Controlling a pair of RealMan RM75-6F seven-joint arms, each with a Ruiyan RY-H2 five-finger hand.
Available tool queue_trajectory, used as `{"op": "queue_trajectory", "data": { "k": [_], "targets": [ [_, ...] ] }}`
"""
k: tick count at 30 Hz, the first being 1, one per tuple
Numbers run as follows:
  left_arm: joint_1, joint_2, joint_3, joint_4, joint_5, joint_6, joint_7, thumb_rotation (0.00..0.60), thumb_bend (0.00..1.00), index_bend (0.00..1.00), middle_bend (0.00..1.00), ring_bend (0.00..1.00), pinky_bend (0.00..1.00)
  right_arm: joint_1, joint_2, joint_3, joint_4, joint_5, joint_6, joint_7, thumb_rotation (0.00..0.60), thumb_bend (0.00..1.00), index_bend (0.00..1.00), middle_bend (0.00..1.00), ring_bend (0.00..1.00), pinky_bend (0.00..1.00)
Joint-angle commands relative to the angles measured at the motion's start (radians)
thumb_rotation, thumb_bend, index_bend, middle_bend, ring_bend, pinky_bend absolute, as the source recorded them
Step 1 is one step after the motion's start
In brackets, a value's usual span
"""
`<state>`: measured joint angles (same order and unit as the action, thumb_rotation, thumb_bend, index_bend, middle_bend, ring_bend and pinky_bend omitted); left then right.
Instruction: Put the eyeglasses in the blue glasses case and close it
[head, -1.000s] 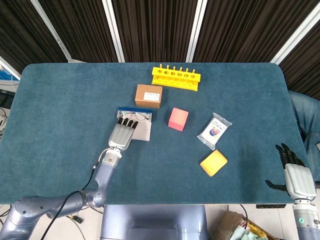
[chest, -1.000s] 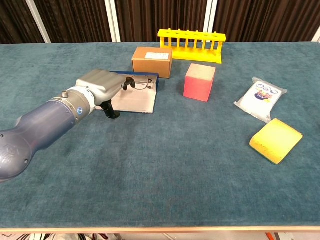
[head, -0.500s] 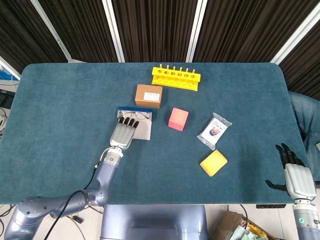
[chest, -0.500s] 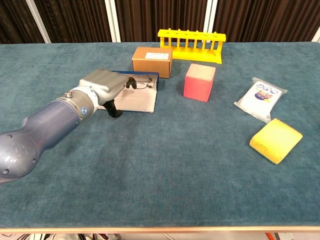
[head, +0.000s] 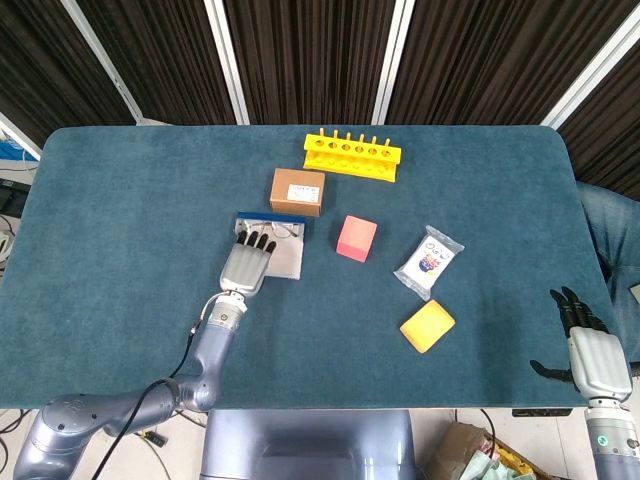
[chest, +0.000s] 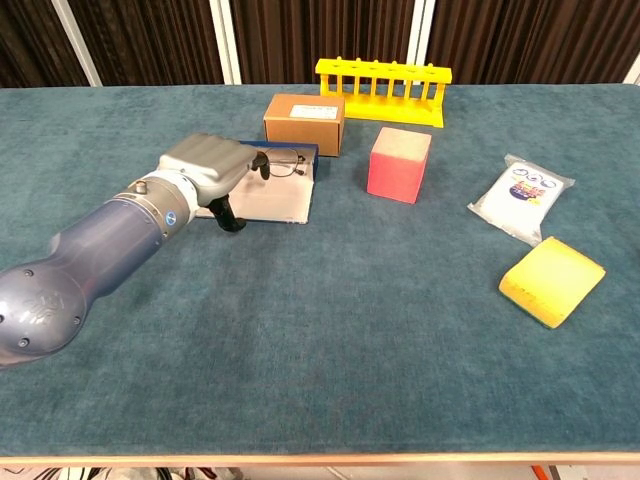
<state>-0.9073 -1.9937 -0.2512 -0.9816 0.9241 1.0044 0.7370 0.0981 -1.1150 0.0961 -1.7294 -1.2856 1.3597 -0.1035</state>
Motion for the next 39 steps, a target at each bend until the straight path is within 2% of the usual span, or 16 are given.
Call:
{"op": "queue_trajectory", "data": {
  "k": [1,11,20,33,39],
  "targets": [
    [0.0,-0.002,-0.002,0.002,0.004,0.0,-0.003,0.6,0.33,0.24,0.19,0.12,0.16,0.0,0.001,0.0,-0.002,0.002,-0.001,0.0,0.6,0.16,0.01,0.0,0.13,0.22],
    [-0.002,-0.01,-0.012,0.017,0.015,0.002,-0.003,0.6,0.37,0.24,0.19,0.12,0.16,0.0,0.001,0.0,-0.002,0.003,-0.001,0.001,0.6,0.16,0.01,0.0,0.13,0.22],
    [-0.015,-0.02,-0.034,0.039,0.021,0.008,0.0,0.6,0.41,0.29,0.19,0.12,0.16,0.0,0.004,0.0,-0.007,0.007,-0.004,-0.001,0.6,0.16,0.01,0.0,0.13,0.22],
    [-0.069,-0.066,-0.093,0.142,0.003,-0.002,0.015,0.6,0.43,0.38,0.19,0.12,0.16,0.0,0.005,0.001,-0.01,0.012,-0.005,0.002,0.6,0.16,0.01,0.0,0.13,0.22],
    [-0.089,-0.102,-0.105,0.205,-0.004,-0.016,0.013,0.6,0.43,0.41,0.19,0.12,0.16,-0.002,0.005,0.002,-0.011,0.012,0.0,0.004,0.6,0.16,0.01,0.0,0.13,0.22]
  ]
}}
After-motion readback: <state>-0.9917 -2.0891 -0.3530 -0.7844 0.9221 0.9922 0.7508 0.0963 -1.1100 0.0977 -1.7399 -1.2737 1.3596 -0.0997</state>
